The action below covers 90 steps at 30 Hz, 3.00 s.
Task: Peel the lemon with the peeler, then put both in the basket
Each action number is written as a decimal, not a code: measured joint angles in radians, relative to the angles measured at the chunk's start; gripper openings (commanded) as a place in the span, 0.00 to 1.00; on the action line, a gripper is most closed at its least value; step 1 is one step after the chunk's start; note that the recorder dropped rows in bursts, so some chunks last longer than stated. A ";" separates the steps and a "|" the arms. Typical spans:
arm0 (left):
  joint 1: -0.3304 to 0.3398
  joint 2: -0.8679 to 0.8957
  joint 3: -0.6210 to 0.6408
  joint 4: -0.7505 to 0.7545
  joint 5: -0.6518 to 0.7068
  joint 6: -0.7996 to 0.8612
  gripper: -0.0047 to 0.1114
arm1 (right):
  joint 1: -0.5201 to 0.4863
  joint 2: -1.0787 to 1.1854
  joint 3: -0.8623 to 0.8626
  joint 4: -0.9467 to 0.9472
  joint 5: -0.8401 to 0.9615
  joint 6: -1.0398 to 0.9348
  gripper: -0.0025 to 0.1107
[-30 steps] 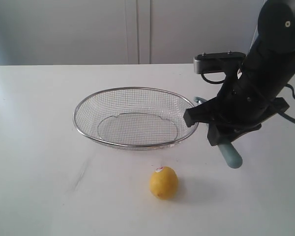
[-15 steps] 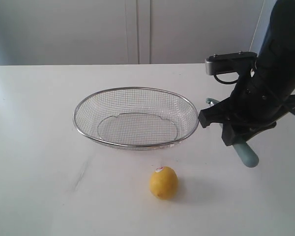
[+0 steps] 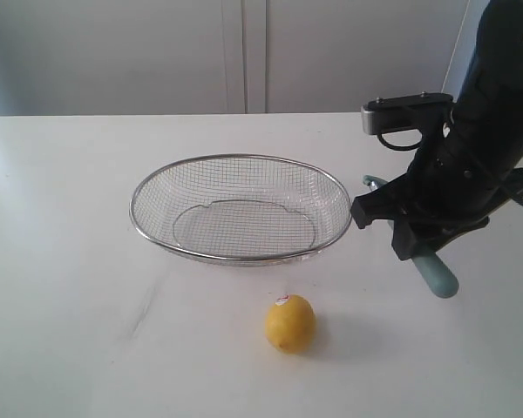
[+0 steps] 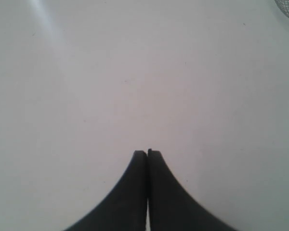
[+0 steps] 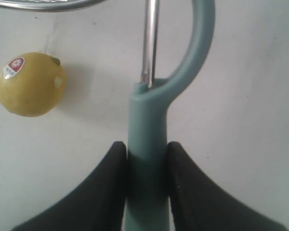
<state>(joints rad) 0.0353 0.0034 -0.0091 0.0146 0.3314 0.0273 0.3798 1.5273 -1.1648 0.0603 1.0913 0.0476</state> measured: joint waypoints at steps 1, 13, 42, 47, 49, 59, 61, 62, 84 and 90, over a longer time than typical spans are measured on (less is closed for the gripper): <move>0.000 0.000 0.000 0.000 0.000 0.000 0.04 | 0.000 0.000 0.000 0.000 0.000 0.000 0.02; 0.000 0.000 0.005 0.004 -0.206 0.004 0.04 | 0.000 0.000 0.000 0.000 0.002 0.002 0.02; 0.000 0.000 0.005 0.004 -0.476 0.008 0.04 | 0.000 0.000 0.000 0.000 0.002 0.004 0.02; 0.000 0.000 0.005 0.004 -0.476 0.001 0.04 | 0.000 0.000 0.000 0.000 0.002 0.004 0.02; 0.000 0.000 0.005 0.004 -0.476 -0.006 0.04 | 0.000 0.000 0.000 0.000 0.000 0.004 0.02; 0.000 0.000 -0.031 -0.024 -0.370 -0.027 0.04 | 0.000 0.000 0.000 0.000 0.000 0.004 0.02; 0.000 0.000 -0.063 -0.026 -0.311 -0.027 0.04 | 0.000 0.000 0.000 0.000 0.000 0.004 0.02; 0.000 0.000 -0.079 -0.026 -0.290 -0.027 0.04 | 0.000 0.000 0.000 0.000 0.000 0.004 0.02; 0.000 0.070 -0.397 0.027 0.282 -0.027 0.04 | 0.000 0.000 0.000 0.002 0.007 0.004 0.02; 0.000 0.116 -0.426 0.027 0.314 -0.020 0.04 | 0.000 0.000 0.000 0.002 0.008 0.004 0.02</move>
<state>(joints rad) 0.0353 0.1193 -0.4349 0.0418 0.6454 0.0074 0.3798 1.5273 -1.1648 0.0621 1.0995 0.0516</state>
